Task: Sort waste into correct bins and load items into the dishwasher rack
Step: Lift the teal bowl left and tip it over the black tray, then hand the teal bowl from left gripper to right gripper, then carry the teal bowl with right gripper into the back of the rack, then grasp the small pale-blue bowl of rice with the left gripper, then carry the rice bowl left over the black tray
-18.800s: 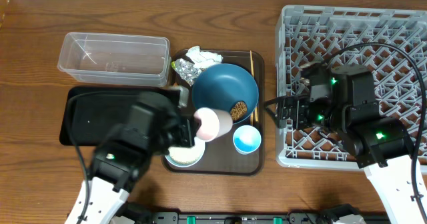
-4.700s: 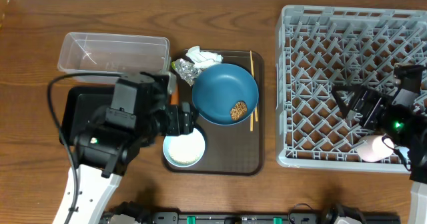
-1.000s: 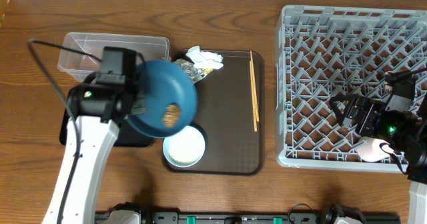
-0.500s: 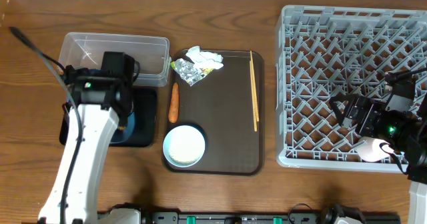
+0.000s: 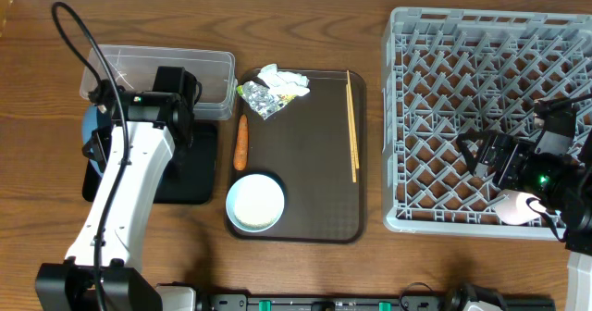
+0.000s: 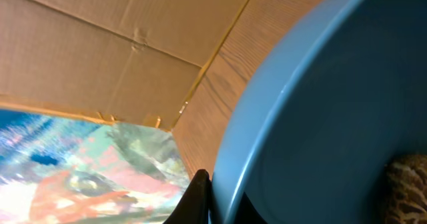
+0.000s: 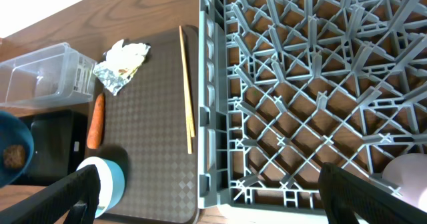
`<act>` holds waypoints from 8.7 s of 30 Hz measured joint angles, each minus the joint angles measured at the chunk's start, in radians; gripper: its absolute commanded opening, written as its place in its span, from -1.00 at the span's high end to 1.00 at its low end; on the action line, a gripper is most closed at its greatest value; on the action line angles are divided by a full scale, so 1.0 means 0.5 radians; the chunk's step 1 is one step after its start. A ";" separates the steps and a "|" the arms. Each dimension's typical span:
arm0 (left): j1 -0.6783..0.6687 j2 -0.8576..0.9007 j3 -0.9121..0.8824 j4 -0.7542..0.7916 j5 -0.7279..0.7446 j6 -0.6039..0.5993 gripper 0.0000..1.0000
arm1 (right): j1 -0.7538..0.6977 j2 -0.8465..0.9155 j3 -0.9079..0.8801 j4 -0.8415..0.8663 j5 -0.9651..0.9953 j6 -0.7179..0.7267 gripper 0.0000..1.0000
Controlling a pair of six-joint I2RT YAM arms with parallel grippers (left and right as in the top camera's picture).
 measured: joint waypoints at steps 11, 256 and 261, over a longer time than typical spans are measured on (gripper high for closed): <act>-0.085 0.000 0.000 -0.034 -0.140 0.109 0.88 | 0.000 0.000 0.000 0.001 0.000 0.000 -0.93; -1.181 -0.319 -0.816 0.738 2.399 0.668 -0.23 | 1.119 0.602 -0.002 0.471 0.620 0.459 -0.98; -1.187 -0.187 -0.841 0.823 2.391 0.650 0.02 | 1.119 0.602 -0.002 0.471 0.620 0.459 -0.99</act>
